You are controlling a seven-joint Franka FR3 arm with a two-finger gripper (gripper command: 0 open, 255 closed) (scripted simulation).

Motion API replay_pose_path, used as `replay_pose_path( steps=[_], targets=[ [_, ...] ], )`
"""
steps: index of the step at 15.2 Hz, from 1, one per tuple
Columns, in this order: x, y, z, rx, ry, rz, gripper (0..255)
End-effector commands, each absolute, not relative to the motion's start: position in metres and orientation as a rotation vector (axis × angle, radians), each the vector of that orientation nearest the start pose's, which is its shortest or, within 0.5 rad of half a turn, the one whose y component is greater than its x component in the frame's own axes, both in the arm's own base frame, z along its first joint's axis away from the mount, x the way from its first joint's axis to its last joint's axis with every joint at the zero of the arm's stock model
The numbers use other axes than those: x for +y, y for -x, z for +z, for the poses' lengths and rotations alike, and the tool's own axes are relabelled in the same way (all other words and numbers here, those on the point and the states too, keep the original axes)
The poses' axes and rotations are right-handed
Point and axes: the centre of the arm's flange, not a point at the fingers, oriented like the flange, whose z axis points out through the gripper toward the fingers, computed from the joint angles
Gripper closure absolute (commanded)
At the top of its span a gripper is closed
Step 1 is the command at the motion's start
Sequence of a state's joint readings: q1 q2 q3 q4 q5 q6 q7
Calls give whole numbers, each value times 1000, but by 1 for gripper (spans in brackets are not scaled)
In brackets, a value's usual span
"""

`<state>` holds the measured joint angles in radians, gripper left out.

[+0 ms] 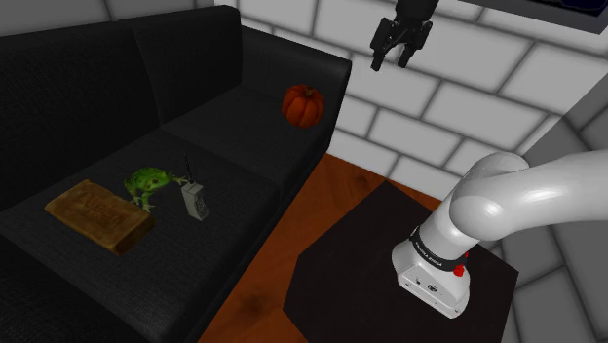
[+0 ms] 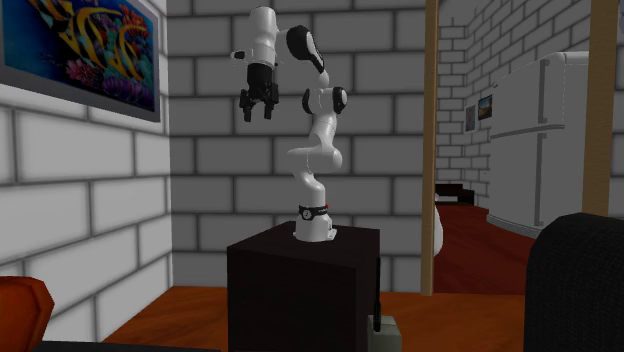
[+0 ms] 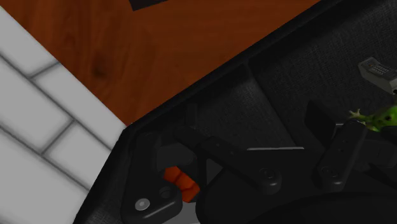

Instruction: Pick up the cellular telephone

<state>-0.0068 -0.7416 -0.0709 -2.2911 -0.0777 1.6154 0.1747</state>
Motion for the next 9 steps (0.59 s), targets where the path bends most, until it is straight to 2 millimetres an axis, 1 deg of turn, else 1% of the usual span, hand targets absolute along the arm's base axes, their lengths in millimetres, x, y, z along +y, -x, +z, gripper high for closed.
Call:
replay_pose_path(
  steps=[1,9],
  targets=[
    [-40,-323,611,370,3144,-105,0],
    [21,-384,550,207,3165,-105,0]
  ],
)
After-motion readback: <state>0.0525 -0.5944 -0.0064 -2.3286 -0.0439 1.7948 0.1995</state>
